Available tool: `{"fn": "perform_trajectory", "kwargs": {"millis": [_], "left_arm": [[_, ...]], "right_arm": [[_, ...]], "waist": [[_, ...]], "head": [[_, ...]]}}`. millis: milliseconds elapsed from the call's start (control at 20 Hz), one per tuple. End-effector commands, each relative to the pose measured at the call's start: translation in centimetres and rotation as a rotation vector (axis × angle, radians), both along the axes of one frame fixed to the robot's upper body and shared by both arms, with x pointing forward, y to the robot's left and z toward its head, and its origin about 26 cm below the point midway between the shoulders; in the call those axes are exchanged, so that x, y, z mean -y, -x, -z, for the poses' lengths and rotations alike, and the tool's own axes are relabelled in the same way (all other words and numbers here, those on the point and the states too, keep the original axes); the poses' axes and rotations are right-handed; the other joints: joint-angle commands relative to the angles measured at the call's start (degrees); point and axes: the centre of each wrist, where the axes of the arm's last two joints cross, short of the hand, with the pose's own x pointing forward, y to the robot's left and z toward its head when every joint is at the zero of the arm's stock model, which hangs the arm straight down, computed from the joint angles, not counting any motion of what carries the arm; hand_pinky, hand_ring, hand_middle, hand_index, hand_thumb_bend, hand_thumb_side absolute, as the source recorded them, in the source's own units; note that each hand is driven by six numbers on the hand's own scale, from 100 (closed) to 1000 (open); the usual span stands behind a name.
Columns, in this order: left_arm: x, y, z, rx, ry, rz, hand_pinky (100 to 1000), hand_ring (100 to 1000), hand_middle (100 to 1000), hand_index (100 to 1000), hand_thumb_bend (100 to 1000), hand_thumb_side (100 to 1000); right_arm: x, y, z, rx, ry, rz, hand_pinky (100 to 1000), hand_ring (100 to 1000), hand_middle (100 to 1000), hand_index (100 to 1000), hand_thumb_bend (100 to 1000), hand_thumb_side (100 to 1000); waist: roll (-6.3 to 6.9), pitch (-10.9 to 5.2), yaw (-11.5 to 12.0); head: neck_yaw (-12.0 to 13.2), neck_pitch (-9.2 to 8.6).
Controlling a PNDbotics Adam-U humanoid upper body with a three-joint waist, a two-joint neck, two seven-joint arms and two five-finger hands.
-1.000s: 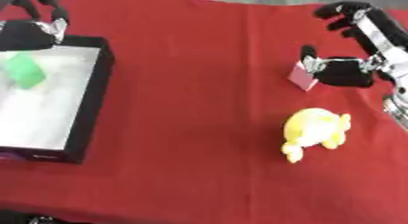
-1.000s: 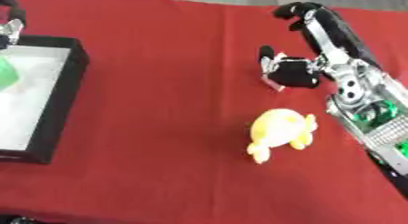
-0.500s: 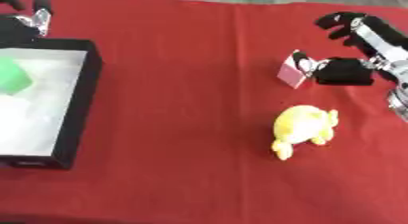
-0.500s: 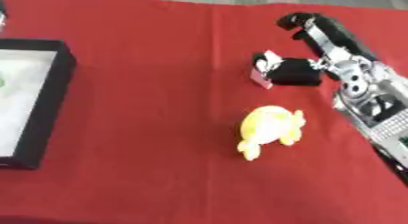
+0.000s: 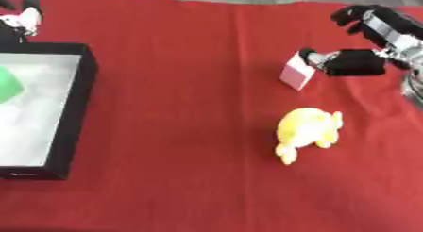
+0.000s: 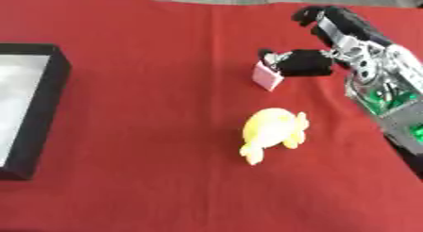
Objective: Pick up the objects with one hand, pass them to the other hand, and then place them into the box on the other side of the table.
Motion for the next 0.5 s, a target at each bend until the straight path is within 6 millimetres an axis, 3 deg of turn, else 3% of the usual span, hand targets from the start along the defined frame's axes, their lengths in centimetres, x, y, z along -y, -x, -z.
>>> {"fn": "perform_trajectory", "kwargs": {"millis": [50, 500], "left_arm": [[0.1, 0.3, -1.2, 0.032, -0.027, 0.009, 830, 661, 702, 745, 100, 369], [0.7, 0.4, -1.8, 0.064, -0.012, 0.033, 829, 647, 664, 714, 100, 343]], "right_arm": [[0.4, -0.3, -1.0, -0.025, 0.020, 0.044, 889, 866, 842, 902, 449, 472], [0.7, -1.4, -0.3, -0.074, 0.023, 0.070, 890, 861, 831, 880, 495, 467]], "waist": [[0.18, -1.46, 0.3], [-0.10, -0.06, 2.0]], "head": [[-0.6, -0.84], [-1.9, -1.95]]}}
